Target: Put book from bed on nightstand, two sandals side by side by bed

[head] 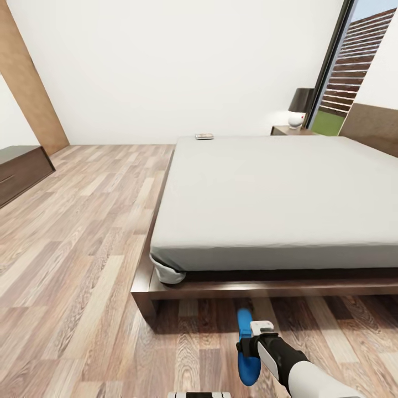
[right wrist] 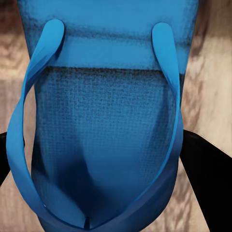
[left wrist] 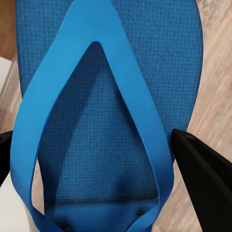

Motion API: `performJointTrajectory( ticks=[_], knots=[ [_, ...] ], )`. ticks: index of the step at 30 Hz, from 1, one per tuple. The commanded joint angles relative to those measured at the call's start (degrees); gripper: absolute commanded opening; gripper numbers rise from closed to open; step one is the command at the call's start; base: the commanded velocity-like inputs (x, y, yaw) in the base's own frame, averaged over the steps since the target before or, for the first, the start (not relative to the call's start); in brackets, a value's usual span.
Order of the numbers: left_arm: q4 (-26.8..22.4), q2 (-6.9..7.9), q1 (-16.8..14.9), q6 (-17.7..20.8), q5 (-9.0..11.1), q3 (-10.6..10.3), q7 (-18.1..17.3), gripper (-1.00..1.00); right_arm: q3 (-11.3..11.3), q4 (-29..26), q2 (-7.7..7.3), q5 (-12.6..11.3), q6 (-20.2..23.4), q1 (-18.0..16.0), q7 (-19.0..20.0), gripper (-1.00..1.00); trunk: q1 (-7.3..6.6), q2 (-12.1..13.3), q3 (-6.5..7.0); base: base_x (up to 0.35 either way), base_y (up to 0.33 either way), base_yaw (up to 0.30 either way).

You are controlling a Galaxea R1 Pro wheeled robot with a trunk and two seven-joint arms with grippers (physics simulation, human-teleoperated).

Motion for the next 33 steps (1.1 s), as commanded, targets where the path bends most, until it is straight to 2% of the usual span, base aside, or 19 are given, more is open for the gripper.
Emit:
performJointTrajectory(
  ticks=[1, 10, 17, 33],
  knots=[
    [0.0, 0.02, 0.0, -0.3, 0.6, -0.2, 0.0, -1.00, 0.3, -0.1, -0.02, -0.1, 0.3, 0.0, 0.0, -1.00, 0.01, 0.0, -0.27, 0.000, 0.001, 0.000],
    [0.0, 0.01, 0.0, -0.3, 0.6, -0.2, 0.0, -1.00, 0.3, -0.1, -0.02, -0.1, 0.3, 0.0, 0.0, -1.00, 0.24, -0.2, -2.27, 0.000, 0.000, 0.000],
    [0.0, -0.05, 0.0, -0.3, 0.6, -0.1, 0.0, -1.00, 0.3, -0.3, -0.02, -0.1, 0.3, -0.1, 0.0, -1.00, 0.24, -0.2, -2.27, 0.000, 0.000, 0.000],
    [0.0, -0.02, 0.0, -0.3, 0.6, -0.2, 0.0, -1.00, 0.7, -0.5, 0.06, -0.1, 0.4, -1.7, 0.0, -1.00, 0.66, -0.4, -5.81, 0.000, 0.000, 0.000]
  ],
)
